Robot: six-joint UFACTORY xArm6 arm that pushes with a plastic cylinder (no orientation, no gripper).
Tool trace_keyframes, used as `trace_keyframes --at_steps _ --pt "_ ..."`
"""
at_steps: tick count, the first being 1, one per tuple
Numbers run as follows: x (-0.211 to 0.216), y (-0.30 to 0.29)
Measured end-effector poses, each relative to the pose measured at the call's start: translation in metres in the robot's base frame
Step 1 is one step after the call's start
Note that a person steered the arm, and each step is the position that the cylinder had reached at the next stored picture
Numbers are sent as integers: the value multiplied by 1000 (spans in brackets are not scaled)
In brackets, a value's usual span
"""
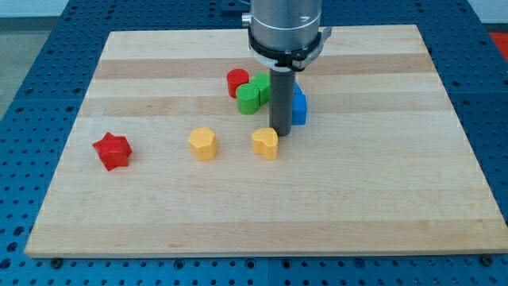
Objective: Keep yellow heart below green circle
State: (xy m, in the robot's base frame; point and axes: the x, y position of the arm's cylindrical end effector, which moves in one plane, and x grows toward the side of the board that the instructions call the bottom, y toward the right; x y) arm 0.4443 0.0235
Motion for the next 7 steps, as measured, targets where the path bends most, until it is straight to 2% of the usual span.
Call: trace_keyframes --at_steps 1,2,3,4,5,7 --pt "22 24" --pt "40 107" --pt "86 152" --pt "116 151" --pt "118 132" --pt "76 50"
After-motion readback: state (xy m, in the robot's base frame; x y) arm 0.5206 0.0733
